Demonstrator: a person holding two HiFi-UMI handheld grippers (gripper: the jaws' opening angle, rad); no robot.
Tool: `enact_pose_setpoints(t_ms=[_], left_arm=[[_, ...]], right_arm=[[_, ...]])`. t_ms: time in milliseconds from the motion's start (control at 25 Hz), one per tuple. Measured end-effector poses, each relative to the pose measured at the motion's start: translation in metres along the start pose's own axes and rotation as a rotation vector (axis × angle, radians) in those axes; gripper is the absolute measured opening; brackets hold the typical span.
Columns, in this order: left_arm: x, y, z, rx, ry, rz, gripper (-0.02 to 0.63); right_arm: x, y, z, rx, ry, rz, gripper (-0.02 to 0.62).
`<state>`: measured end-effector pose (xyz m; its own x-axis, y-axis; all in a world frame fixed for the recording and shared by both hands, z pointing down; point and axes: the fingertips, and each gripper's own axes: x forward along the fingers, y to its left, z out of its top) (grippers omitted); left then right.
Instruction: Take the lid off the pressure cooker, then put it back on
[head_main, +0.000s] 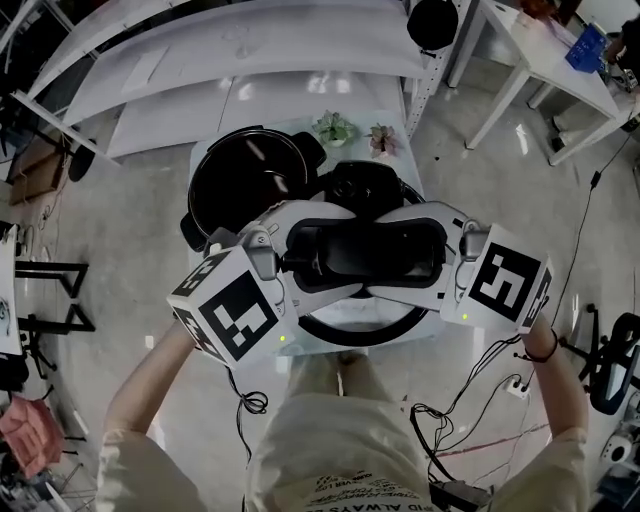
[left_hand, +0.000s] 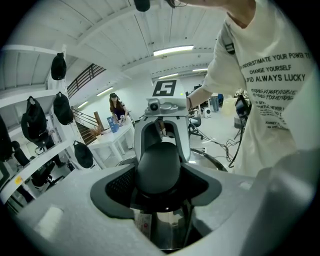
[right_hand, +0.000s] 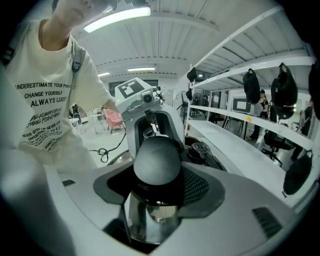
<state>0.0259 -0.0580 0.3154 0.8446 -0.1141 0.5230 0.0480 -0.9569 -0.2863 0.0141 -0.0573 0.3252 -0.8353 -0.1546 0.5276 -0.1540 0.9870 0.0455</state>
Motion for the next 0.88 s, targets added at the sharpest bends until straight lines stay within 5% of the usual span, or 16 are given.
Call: enact_pose_setpoints(t_ms=[880], left_arm=[[0.092, -0.067, -0.051, -0.102, 0.079, -0.044, 0.286]], right_arm=[[0.01, 0.037, -0.118, 0.073, 0.042, 0.061, 0.275]])
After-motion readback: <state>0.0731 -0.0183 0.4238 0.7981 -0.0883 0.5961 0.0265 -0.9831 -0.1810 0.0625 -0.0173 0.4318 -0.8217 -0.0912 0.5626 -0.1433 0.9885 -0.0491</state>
